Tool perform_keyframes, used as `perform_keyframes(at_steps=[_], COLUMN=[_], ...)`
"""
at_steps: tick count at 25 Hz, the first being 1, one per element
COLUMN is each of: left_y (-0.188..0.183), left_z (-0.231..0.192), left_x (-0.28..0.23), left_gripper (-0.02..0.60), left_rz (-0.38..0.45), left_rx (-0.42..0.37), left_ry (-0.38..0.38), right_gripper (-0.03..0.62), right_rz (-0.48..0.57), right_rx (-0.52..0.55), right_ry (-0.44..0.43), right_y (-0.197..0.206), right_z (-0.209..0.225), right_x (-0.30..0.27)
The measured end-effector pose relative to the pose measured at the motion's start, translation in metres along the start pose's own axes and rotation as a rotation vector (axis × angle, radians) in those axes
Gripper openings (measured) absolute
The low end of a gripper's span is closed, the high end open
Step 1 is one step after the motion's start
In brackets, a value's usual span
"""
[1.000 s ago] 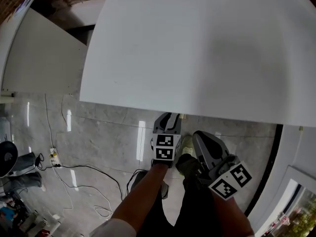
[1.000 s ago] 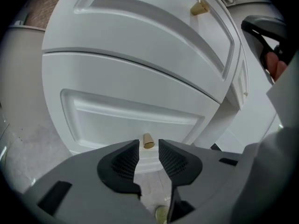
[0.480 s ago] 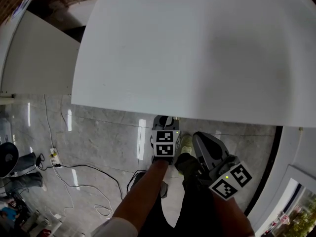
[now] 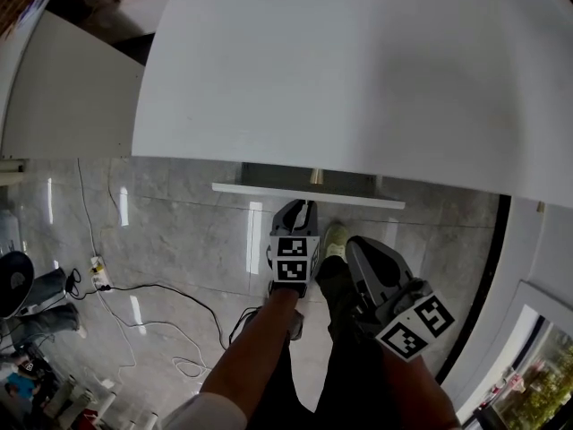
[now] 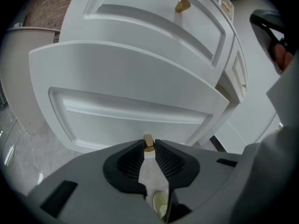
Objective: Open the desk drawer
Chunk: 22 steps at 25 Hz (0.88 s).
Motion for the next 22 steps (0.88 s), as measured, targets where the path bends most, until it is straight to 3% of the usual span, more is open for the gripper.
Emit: perform_keyframes(at_steps=[22], left_y=[0.108], left_z=[0.042], left_x=[0.091], left_gripper=[0.075], left_rz=[-0.139], left_rx=[0.021], left_ry=[0.047], right_gripper=[0.017], right_rz=[-0.035], right_rx=[-0.013], right_ry=[0.04], right_y=[0.059], right_z=[-0.061], right_x=[0.088])
Point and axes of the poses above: the fingertips, and each gripper's own axes: x backward along the fingers, z to its right, y out of its underside, the point moved 4 cm from there along x, backward along the fingers, and after that the axes turned 10 degrees about y, right-handed, at the moved point
